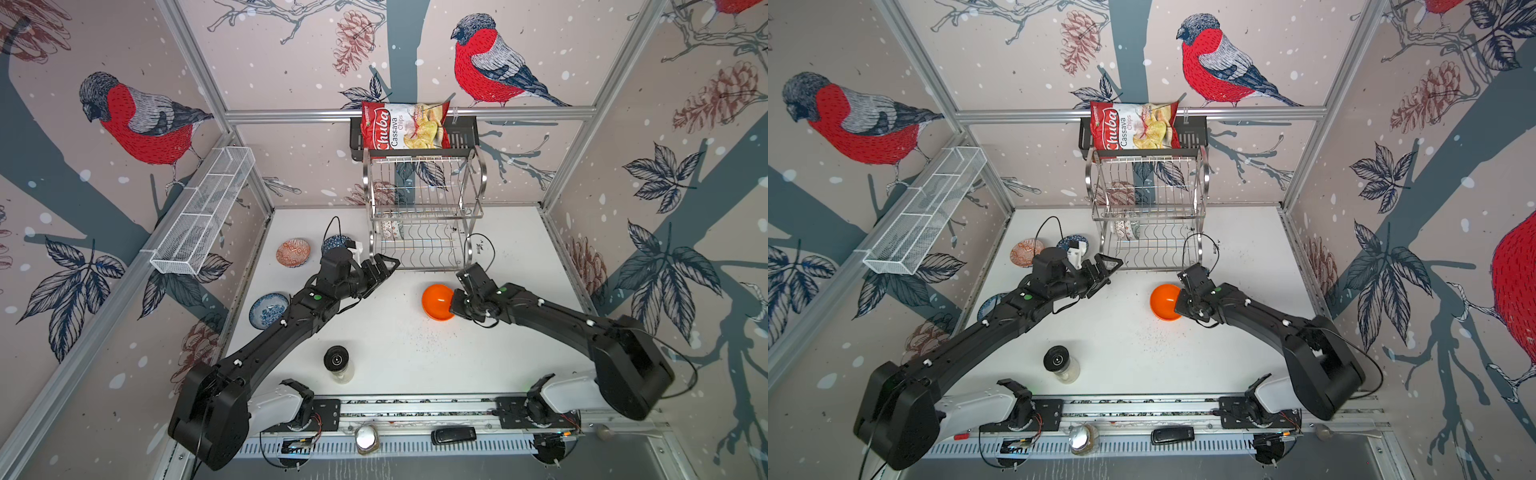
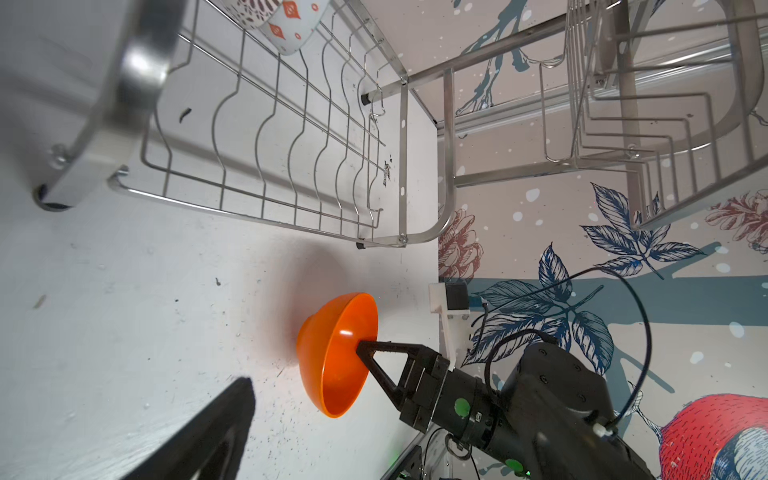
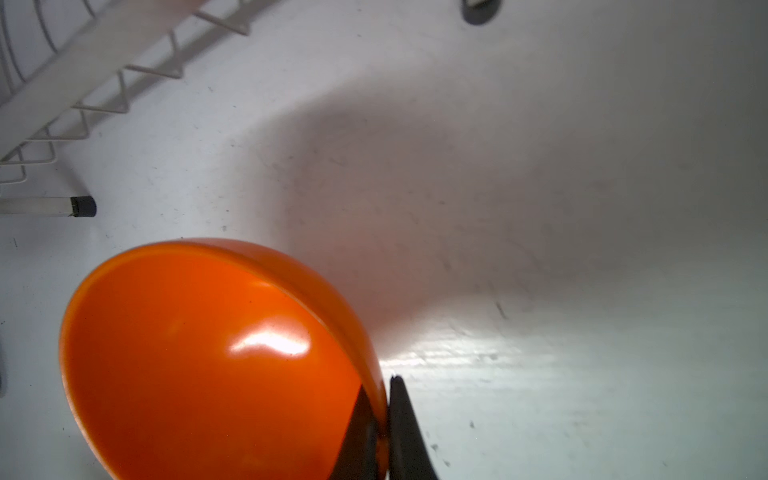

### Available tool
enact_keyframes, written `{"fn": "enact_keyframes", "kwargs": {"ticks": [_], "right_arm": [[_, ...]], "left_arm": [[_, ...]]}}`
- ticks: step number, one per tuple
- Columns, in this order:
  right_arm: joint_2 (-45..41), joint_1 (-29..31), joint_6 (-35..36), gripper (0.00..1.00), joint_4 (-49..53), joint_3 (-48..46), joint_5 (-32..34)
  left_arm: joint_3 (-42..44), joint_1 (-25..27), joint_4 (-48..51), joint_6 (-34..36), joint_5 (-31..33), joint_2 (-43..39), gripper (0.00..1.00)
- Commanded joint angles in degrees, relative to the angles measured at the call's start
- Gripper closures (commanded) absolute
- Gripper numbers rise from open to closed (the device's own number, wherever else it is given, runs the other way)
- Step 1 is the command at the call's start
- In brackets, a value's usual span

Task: Load the bowls into the dish rack
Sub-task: 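Close the right gripper on the orange bowl's rim, then lift the orange bowl with the right gripper while the left nears the blue bowl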

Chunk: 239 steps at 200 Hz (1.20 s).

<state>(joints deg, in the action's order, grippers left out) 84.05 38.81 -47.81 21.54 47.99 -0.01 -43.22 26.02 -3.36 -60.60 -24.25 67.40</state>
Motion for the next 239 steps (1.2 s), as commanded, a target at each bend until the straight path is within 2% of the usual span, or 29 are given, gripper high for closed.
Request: {"fn": "enact_keyframes", "kwargs": {"ticks": [1, 38, 98, 133, 163, 209, 221, 239], "right_arm": [[6.0, 2.11, 3.15, 0.98, 0.21, 5.94, 1.45], [14.33, 4.84, 5.42, 0.97, 2.6, 14.02, 1.71], [19.18, 6.97, 5.89, 0.92, 3.27, 16.5, 2.46], [19.3, 8.38, 7.57, 0.8, 5.25, 20.32, 6.45], [19.02, 8.65, 7.9, 0.68, 8.96, 24.43, 8.32], [18.18, 10.45, 8.47, 0.55, 11.91, 29.63, 11.43], [18.98, 11.4, 8.83, 0.54, 11.87, 31.09, 11.57], [20.59, 12.77, 9.3, 0.52, 11.17, 32.82, 10.49]], "left_arm": [[1.51, -1.72, -0.4, -0.35, -1.38, -1.33, 0.03], [3.89, -4.53, -1.44, -1.07, -2.77, -2.74, 0.03], [7.72, -9.09, -3.06, -0.42, -6.1, -4.6, 0.03], [11.45, -9.89, -5.96, -0.14, -7.89, -4.5, 0.03], [14.03, -10.09, -7.86, -2.61, -9.71, -4.92, 0.03], [14.09, -10.63, -4.82, -2.64, -9.98, -6.65, 0.03], [15.11, -11.01, -5.91, -4.55, -9.98, -7.27, 0.03], [18.65, -12.29, -11.86, -11.1, -11.64, -8.06, 0.03]]}}
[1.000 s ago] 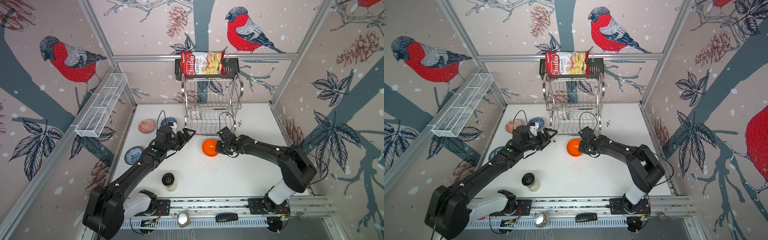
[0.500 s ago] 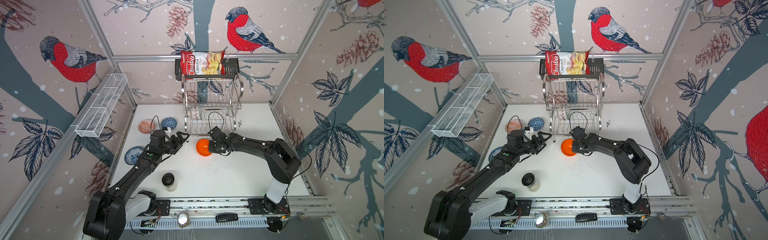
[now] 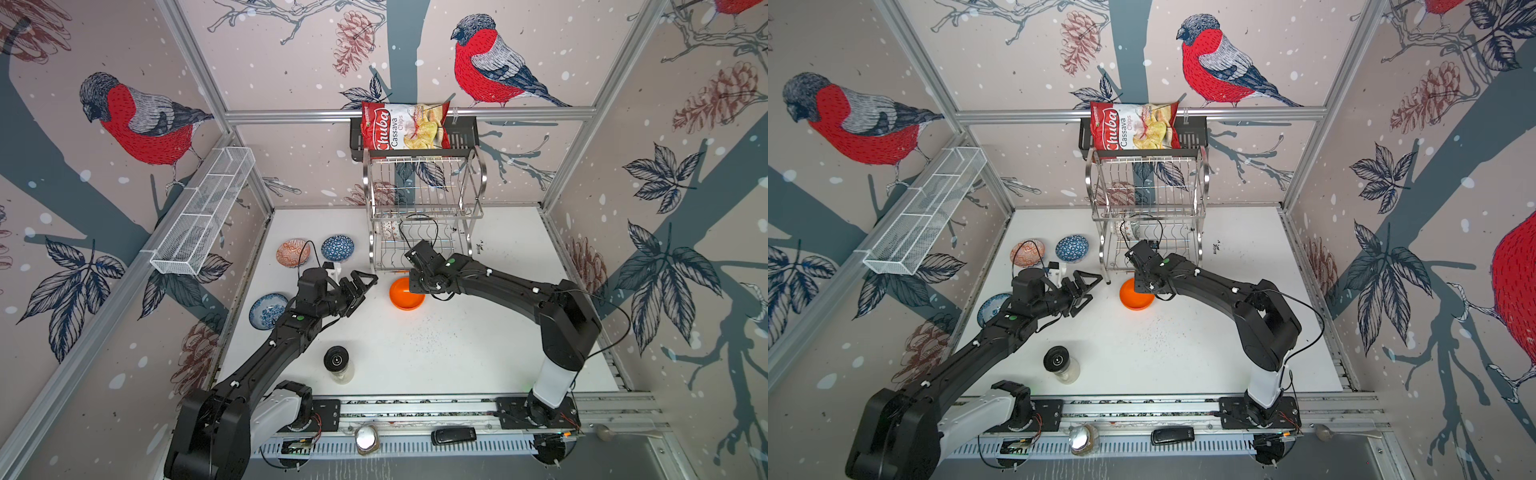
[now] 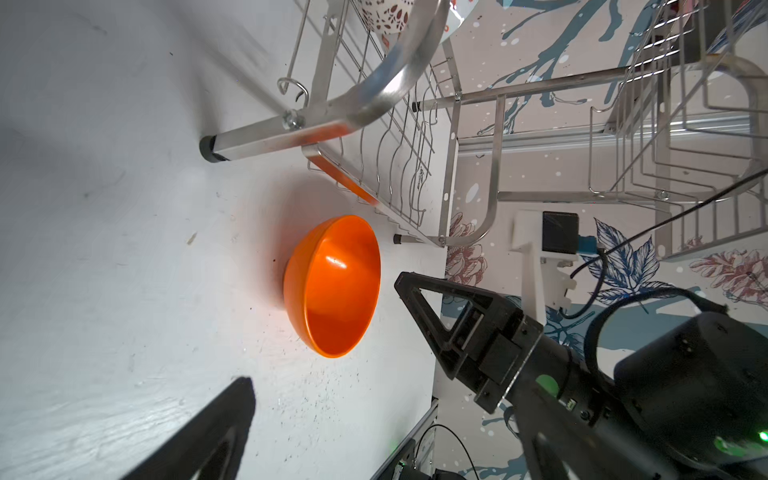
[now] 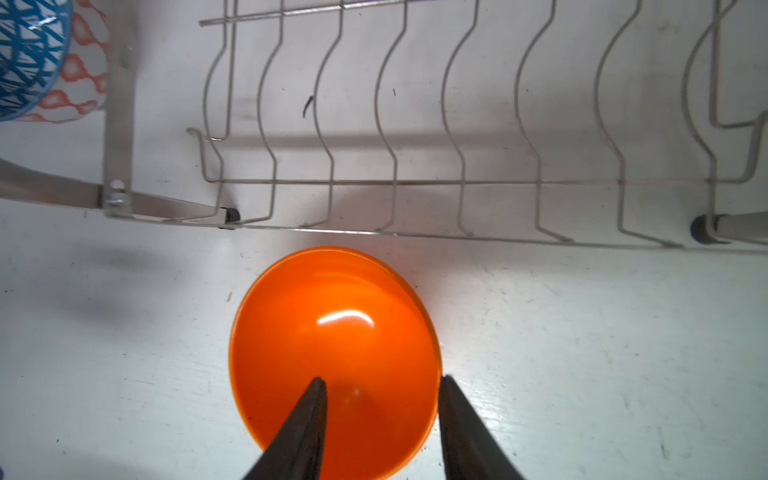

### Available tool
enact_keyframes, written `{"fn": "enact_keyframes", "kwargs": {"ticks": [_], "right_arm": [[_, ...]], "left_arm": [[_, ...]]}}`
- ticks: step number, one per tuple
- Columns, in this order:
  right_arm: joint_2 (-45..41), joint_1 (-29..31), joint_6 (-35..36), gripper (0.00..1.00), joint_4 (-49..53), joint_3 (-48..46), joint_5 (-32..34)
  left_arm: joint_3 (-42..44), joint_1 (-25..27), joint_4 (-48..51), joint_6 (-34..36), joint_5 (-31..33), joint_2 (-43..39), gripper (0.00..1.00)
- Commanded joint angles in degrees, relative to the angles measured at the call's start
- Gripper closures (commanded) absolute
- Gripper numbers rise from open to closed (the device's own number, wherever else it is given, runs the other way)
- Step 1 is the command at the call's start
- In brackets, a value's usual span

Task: Load the bowls into the dish rack
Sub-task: 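Lift the orange bowl with the right gripper while the left nears the blue bowl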

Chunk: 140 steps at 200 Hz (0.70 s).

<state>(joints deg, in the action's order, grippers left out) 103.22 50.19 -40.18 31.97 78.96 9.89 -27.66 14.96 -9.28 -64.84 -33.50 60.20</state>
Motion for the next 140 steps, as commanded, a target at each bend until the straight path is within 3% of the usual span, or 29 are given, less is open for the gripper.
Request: {"fn": "enact_keyframes", "kwargs": {"ticks": [1, 37, 89, 140], "right_arm": [[1.57, 1.43, 1.68, 0.52, 0.74, 1.92, 0.53], [6.64, 4.06, 3.55, 0.5, 1.08, 6.5, -0.81], [13.95, 6.62, 5.34, 0.5, 3.92, 13.75, -1.45], [18.04, 6.93, 6.24, 0.62, 5.82, 15.95, -0.57]], "left_arm": [[3.2, -1.28, -6.15, -6.96, -2.47, -0.92, 0.03], [1.88, -3.15, 0.22, -4.31, -2.27, -2.87, 0.03], [7.55, -10.41, -1.11, -6.91, -5.58, -7.82, 0.03], [7.73, -11.84, 0.17, -5.33, -6.54, -8.5, 0.03]]}}
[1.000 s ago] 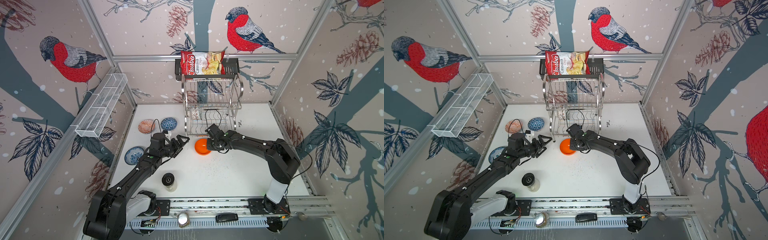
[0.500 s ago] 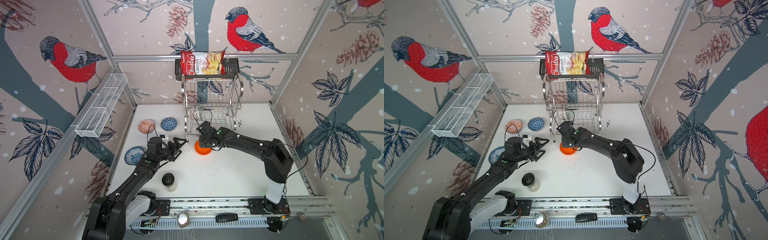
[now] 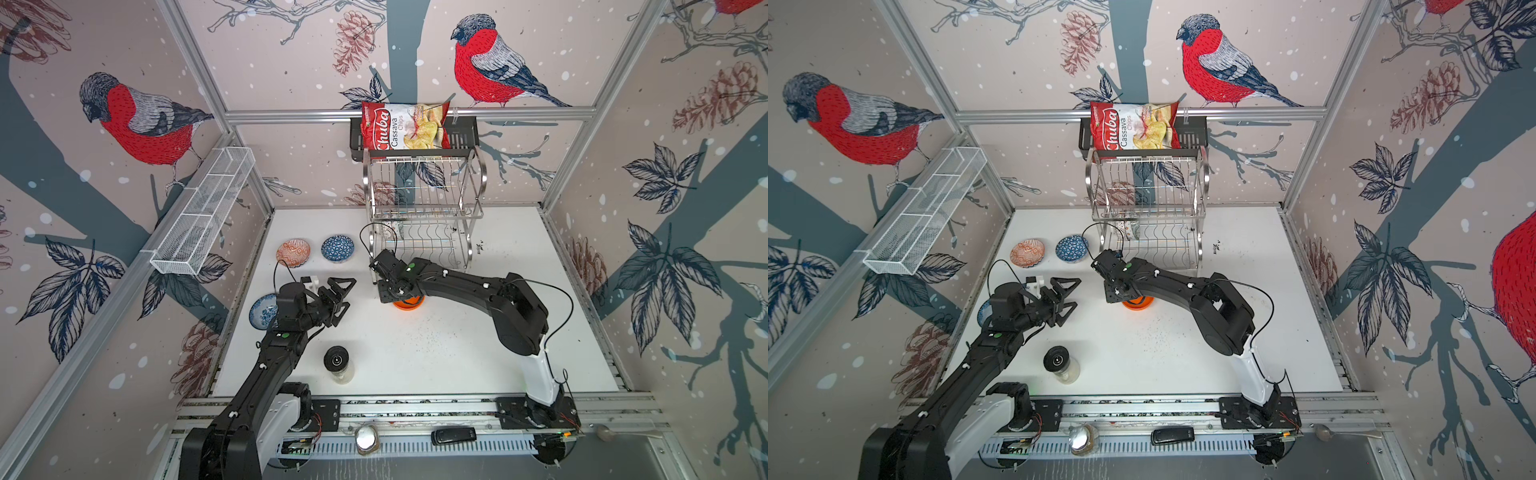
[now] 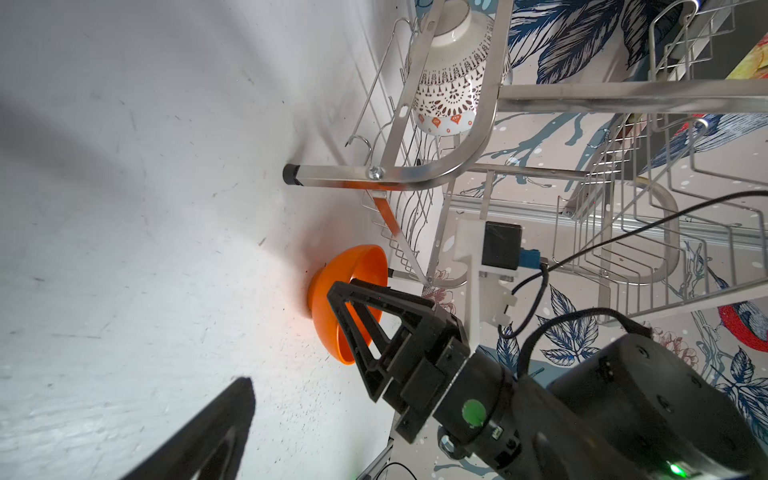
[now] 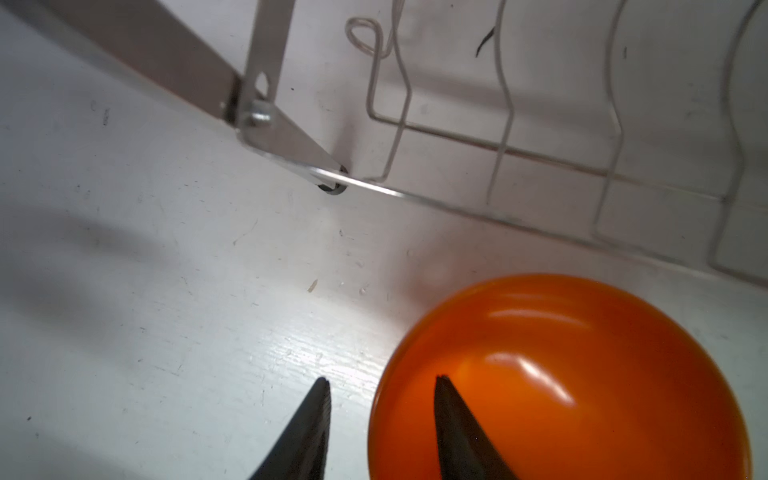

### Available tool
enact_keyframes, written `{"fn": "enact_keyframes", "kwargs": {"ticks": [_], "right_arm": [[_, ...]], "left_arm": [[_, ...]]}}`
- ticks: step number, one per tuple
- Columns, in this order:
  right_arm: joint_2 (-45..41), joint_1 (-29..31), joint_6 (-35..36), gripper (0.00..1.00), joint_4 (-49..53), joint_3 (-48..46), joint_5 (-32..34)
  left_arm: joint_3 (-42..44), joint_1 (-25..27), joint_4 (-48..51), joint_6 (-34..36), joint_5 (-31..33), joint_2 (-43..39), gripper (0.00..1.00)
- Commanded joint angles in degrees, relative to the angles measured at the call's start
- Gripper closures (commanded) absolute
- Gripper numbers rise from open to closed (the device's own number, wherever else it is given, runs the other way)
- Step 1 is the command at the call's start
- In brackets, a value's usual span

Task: Load the bowls into the dish rack
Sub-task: 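Lift the orange bowl with the right gripper while the left nears the blue bowl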

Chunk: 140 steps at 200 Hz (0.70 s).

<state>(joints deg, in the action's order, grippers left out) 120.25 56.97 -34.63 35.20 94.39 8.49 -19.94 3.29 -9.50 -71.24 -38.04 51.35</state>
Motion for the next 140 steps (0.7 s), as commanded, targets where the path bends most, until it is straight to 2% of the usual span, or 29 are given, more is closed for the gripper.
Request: {"fn": "enact_keyframes", "kwargs": {"ticks": [1, 41, 72, 93, 108, 140], "right_arm": [[1.03, 0.2, 0.65, 0.62, 2.59, 0.44, 0.78], [0.34, 0.16, 0.49, 0.72, 1.37, -1.92, -0.21], [-1.17, 0.15, 0.53, 0.85, -1.06, -4.02, -2.26], [-2.92, -0.17, 0.57, 0.93, -4.08, -5.8, -5.77], [-4.31, -0.97, 0.53, 0.96, -7.41, -7.68, -10.59], [-8.37, -1.99, -0.59, 0.98, -12.9, -11.73, -15.52]], "left_arm": [[0.05, -0.19, 0.29, 1.09, -1.97, 0.43, 0.03], [-0.35, -0.14, -0.76, 1.79, -3.24, 3.41, 0.03], [-1.02, -0.08, -1.41, 2.78, -4.59, 5.97, 0.03], [-1.17, 0.04, -1.84, 3.55, -5.62, 7.41, 0.03], [-1.31, 0.05, -1.84, 4.22, -6.34, 8.18, 0.03], [-2.54, 0.22, -0.4, 5.62, -7.09, 9.18, 0.03]]}}
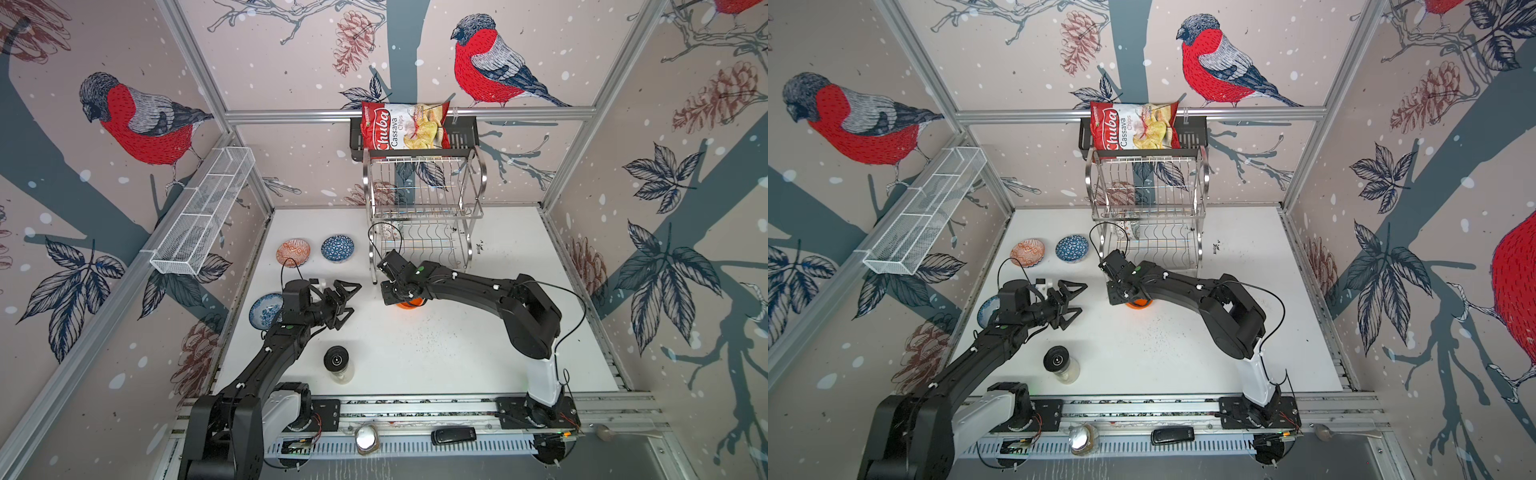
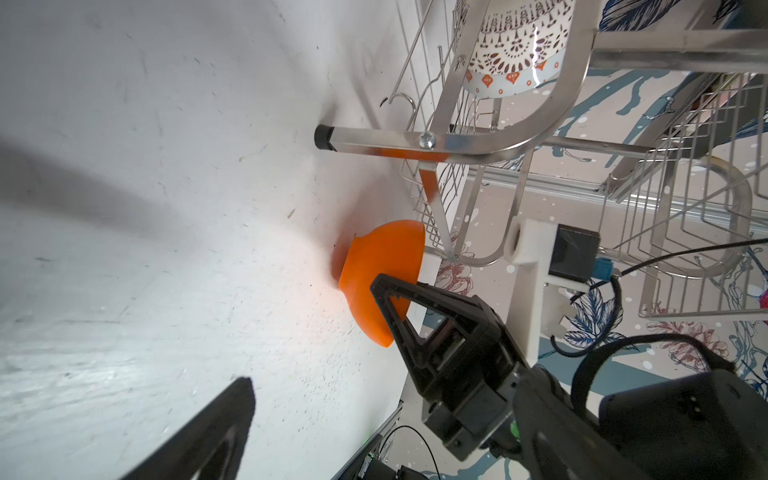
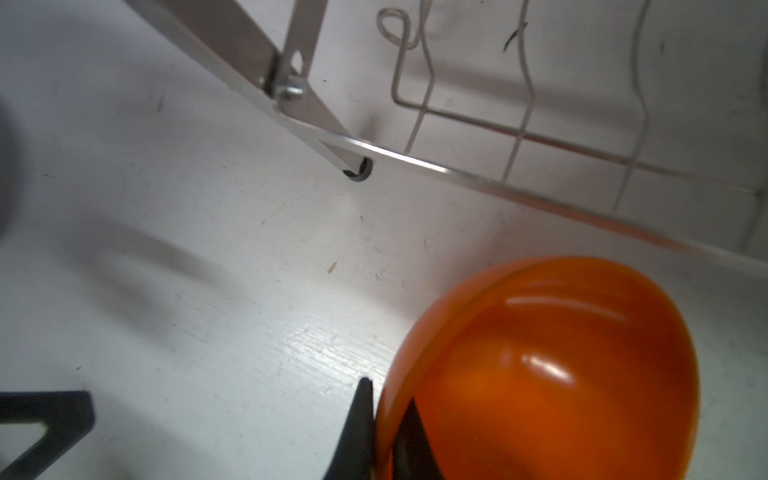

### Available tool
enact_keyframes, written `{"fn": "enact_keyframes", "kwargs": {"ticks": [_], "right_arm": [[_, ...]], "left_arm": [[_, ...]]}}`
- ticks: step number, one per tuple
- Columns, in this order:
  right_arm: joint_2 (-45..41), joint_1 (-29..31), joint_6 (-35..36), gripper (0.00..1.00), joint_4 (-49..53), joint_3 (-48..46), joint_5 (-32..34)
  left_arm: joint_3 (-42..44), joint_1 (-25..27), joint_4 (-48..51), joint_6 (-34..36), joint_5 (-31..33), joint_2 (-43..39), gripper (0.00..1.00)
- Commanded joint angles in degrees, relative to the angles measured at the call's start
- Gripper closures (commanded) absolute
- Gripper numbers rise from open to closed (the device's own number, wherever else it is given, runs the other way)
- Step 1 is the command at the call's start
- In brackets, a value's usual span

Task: Load the bowls into the dish rack
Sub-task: 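Lift the orange bowl with the right gripper while the left nears the blue bowl, then carry the orange bowl up toward the rack's lower tier with the right gripper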

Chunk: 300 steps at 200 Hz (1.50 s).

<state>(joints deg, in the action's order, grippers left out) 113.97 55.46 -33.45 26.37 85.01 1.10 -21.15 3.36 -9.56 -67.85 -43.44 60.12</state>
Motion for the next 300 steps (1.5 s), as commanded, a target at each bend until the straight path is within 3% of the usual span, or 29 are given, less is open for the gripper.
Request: {"fn": "enact_keyframes", "kwargs": {"ticks": [1, 75, 133, 186, 300], "right_arm": [[-2.22, -0.51, -1.78, 0.98, -4.19, -2.46, -8.22], [-15.31, -5.18, -7.07, 0.98, -23.06, -16.78, -20.14], [-21.57, -8.74, -8.2, 0.99, -31.42, -22.08, -21.99], [-27.49, -13.53, -14.86, 0.99, -48.26, -32.26, -24.55], [-34.02, -16.84, -16.78, 1.0, -70.69, -46.54, -16.84]], "left_arm": [[-1.39, 0.16, -0.31, 2.22, -1.71, 0.43, 0.03], [-5.4, 3.95, 0.25, 2.96, 0.17, 0.44, 0.03], [-9.17, 6.66, -3.9, 2.88, 0.35, 4.62, 0.03], [-16.13, 7.69, -4.38, 6.46, -0.43, 8.76, 0.03], [-23.36, 8.83, -3.96, 11.29, -4.26, 17.67, 0.03]]}}
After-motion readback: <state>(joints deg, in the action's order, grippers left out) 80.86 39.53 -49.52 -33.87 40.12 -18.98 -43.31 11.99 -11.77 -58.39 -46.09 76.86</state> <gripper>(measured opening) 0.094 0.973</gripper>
